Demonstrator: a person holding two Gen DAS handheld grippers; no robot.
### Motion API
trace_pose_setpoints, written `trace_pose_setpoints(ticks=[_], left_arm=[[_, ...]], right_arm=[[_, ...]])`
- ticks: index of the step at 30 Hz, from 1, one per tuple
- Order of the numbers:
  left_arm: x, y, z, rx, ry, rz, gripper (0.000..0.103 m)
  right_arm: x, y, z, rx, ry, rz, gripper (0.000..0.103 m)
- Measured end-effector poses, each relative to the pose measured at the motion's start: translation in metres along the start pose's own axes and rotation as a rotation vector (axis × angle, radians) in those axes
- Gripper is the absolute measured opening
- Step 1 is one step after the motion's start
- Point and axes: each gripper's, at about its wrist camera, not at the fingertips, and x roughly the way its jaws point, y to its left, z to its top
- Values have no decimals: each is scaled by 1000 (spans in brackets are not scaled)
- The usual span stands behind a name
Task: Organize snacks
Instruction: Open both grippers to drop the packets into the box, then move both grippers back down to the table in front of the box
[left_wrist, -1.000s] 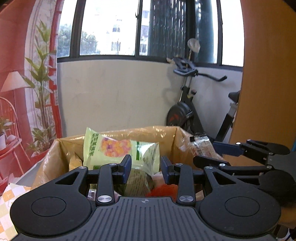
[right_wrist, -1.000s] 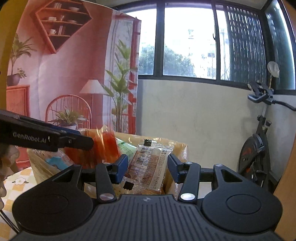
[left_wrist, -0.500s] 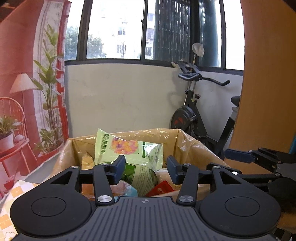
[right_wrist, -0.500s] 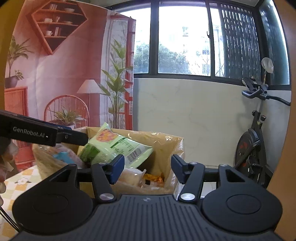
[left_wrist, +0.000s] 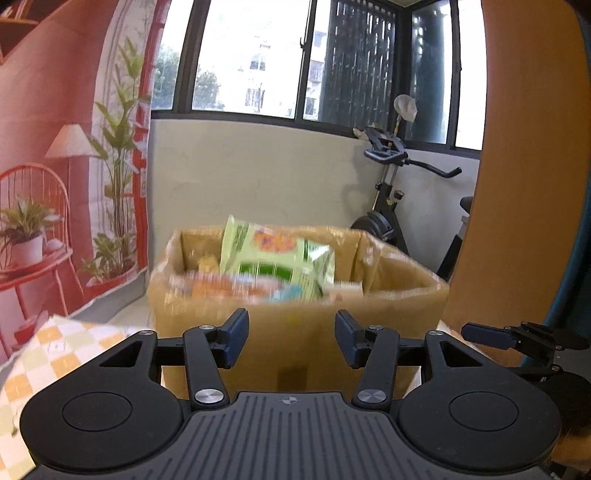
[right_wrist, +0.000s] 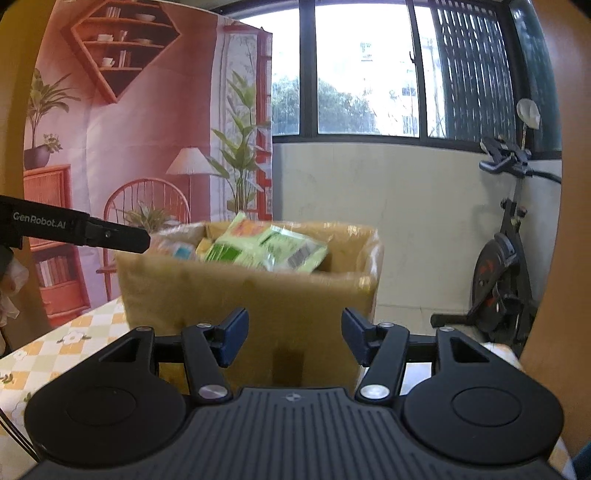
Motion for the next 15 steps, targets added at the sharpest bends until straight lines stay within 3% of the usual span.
trace_pose_setpoints(ticks=[15], left_arm=[[6, 2, -81, -5, 142, -18, 54]], right_arm=[[-19, -6, -89, 113, 194, -74, 59]])
